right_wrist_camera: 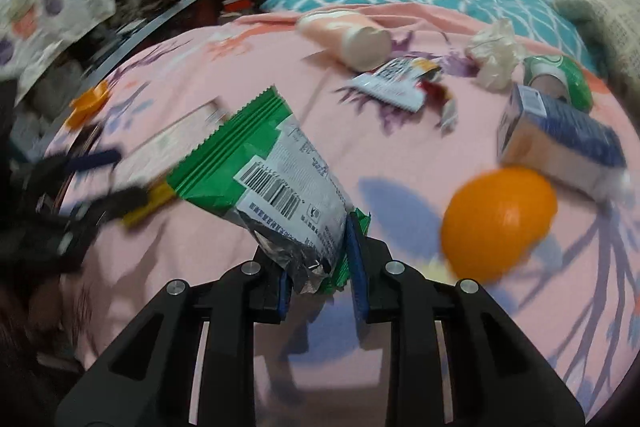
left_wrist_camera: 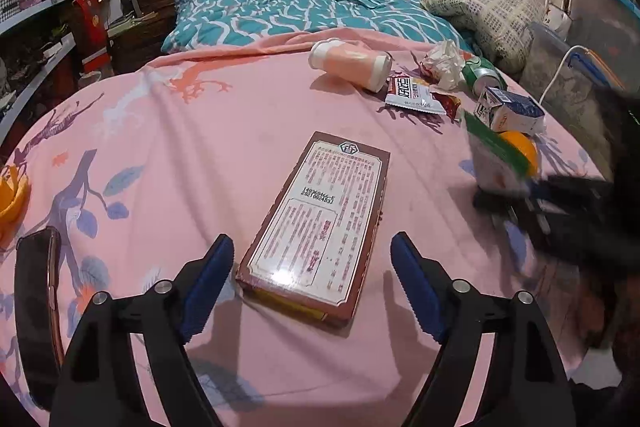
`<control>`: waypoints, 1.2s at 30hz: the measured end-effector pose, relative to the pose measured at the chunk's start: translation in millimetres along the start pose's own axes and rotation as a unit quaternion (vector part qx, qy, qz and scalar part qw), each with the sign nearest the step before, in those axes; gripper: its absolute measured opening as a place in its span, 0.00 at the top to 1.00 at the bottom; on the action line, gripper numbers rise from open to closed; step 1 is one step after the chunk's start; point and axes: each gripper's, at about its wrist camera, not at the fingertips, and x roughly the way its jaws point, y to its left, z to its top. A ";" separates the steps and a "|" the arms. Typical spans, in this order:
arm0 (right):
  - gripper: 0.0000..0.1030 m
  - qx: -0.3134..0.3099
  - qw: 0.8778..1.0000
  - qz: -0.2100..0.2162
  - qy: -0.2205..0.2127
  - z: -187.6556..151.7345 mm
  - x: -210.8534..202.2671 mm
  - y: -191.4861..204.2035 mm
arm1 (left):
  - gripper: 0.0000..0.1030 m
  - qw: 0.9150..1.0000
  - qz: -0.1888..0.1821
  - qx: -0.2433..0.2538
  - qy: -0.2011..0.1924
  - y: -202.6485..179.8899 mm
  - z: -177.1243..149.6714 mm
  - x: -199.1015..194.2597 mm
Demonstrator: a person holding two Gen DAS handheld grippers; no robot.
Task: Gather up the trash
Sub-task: 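Grasp the brown-edged medicine box with left tool while right tool reaches the green-white packet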
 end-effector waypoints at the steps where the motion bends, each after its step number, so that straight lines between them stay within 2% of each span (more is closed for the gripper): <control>1: 0.71 -0.009 1.000 0.001 0.001 -6.0 -4.0 4.9 | 0.23 1.000 0.002 0.003 0.001 -1.8 0.1 0.8; 2: 0.56 -0.018 1.000 0.001 0.000 -12.3 -8.6 9.8 | 0.23 1.000 0.003 0.005 0.002 -3.4 0.0 1.7; 3: 0.26 -0.022 1.000 0.002 -0.004 -17.6 -14.0 12.9 | 0.23 1.000 0.006 0.007 0.003 -4.0 0.9 3.7; 4: 0.16 -0.022 1.000 0.007 -0.009 -21.9 -18.6 14.3 | 0.23 1.000 0.009 0.008 0.005 -4.6 0.9 4.8; 8: 0.14 -0.024 0.998 0.045 -0.020 -32.7 -37.0 16.3 | 0.23 1.000 0.017 0.003 0.011 -3.1 2.6 8.6; 12: 0.14 0.019 0.996 0.080 -0.035 -34.6 -51.5 1.9 | 0.23 1.000 0.022 0.000 0.009 -1.0 6.8 8.9; 16: 0.14 0.065 0.994 0.065 -0.065 -34.8 -65.8 -25.7 | 0.23 1.000 0.027 0.003 0.005 -1.8 10.3 8.5; 19: 0.15 0.087 0.993 0.044 -0.069 -36.7 -67.7 -43.9 | 0.22 0.999 0.032 0.005 0.012 -2.5 11.3 14.0; 22: 0.18 0.095 0.993 0.012 -0.062 -36.4 -59.2 -60.2 | 0.23 0.999 0.036 0.005 0.020 -3.1 9.7 20.1; 23: 0.21 0.105 0.993 0.000 -0.053 -35.2 -52.3 -68.1 | 0.23 0.999 0.036 0.005 0.023 -3.2 8.8 21.6; 25: 0.30 0.129 0.991 0.003 -0.039 -34.1 -42.7 -79.7 | 0.24 0.999 0.036 0.004 0.027 -3.1 6.5 24.0; 26: 0.36 0.152 0.988 0.018 -0.027 -32.5 -33.9 -87.7 | 0.29 0.999 0.035 0.004 0.028 -2.8 5.8 24.7; 28: 0.46 0.162 0.986 0.030 -0.032 -28.9 -31.1 -90.9 | 0.32 0.999 0.025 0.003 0.028 -2.7 4.5 24.3; 30: 0.72 0.168 0.983 0.064 -0.022 -25.7 -23.4 -89.2 | 0.33 0.999 0.026 0.006 0.027 -3.7 3.9 24.2; 32: 0.84 0.170 0.981 0.090 -0.015 -27.2 -17.5 -83.7 | 0.35 0.999 0.026 0.008 0.025 -5.5 4.6 22.5; 36: 0.90 0.185 0.974 0.125 -0.024 -34.0 -21.5 -82.7 | 0.37 1.000 -0.004 0.009 0.017 -13.7 10.0 11.2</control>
